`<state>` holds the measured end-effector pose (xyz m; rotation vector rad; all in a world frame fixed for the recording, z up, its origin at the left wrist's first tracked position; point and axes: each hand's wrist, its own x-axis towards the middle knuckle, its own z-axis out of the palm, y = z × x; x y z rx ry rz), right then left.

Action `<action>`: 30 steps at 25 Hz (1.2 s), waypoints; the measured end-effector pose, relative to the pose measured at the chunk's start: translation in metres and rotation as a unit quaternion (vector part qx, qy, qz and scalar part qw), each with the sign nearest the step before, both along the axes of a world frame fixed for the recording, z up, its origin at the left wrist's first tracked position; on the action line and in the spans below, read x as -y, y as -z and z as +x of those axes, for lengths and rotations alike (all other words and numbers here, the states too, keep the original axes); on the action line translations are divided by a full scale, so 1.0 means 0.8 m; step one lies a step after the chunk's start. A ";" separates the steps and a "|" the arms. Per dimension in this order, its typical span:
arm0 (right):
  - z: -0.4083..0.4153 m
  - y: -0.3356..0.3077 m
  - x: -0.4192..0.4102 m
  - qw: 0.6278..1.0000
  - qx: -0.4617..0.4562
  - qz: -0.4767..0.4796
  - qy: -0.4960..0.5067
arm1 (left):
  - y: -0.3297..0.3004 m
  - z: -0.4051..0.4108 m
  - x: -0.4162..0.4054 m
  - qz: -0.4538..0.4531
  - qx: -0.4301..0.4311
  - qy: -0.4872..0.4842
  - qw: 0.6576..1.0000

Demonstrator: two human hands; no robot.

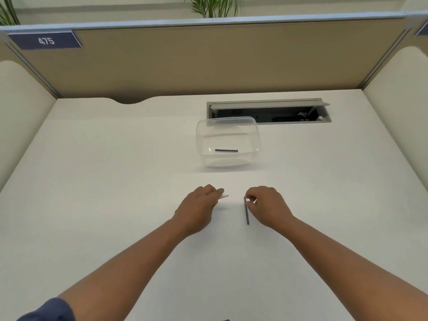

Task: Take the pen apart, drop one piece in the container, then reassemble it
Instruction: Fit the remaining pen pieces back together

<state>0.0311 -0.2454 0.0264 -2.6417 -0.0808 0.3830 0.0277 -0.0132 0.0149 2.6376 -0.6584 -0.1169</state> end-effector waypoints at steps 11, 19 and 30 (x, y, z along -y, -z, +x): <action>-0.050 0.030 -0.010 0.996 -0.020 -0.057 0.060 | 0.005 -0.059 0.001 -0.044 -0.071 -0.048 0.995; -0.061 0.026 -0.012 0.994 -0.066 -0.067 0.059 | 0.006 -0.071 -0.003 -0.120 -0.115 -0.109 0.980; -0.064 -0.013 -0.033 0.896 -0.120 0.378 0.199 | -0.008 -0.073 -0.001 -0.178 -0.159 -0.164 0.957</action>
